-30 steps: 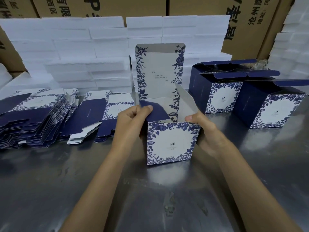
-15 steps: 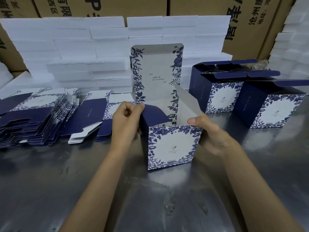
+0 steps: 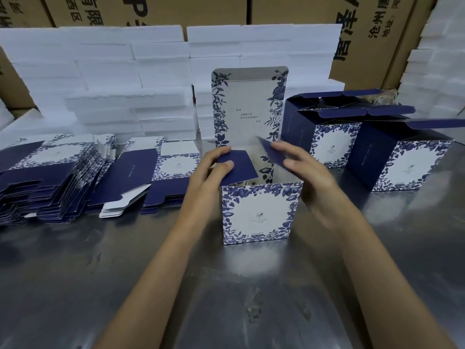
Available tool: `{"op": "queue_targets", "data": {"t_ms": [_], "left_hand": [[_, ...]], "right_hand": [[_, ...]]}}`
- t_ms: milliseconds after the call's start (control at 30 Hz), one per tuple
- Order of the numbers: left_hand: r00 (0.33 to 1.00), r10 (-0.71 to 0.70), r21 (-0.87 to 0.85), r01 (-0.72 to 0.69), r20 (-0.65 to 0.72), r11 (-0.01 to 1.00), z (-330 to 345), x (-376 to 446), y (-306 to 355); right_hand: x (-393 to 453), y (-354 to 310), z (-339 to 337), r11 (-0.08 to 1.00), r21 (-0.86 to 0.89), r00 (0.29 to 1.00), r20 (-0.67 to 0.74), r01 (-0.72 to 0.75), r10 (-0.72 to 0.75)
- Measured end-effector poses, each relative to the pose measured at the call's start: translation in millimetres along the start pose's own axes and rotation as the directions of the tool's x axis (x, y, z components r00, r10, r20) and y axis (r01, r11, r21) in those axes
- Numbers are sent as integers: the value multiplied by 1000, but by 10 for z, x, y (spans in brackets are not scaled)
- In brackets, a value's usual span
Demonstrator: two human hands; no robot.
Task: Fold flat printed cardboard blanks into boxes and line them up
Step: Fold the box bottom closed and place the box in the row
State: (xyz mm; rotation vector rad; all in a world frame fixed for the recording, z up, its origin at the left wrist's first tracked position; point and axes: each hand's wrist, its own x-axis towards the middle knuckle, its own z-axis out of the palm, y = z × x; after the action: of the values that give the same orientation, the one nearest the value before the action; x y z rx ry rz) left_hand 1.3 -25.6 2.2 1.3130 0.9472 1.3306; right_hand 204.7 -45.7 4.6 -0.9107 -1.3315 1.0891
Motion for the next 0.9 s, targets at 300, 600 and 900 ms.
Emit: {"op": "queue_targets", "data": {"t_ms": [300,600,900], "left_hand": [[1000,2,19,-2,1,1000,6,24,-43],[998,-6,-10,6,70,1000,-47,42,-80],[993,11,-4,-10,117,1000,-60,47,-96]], "right_hand": [[21,-44,-12,975,-209,994,-63,70,-85],[18,-23,19,994,-78,982,-170,73,-86],[53,-9,9,994,-39,970,-219,97,-103]]}}
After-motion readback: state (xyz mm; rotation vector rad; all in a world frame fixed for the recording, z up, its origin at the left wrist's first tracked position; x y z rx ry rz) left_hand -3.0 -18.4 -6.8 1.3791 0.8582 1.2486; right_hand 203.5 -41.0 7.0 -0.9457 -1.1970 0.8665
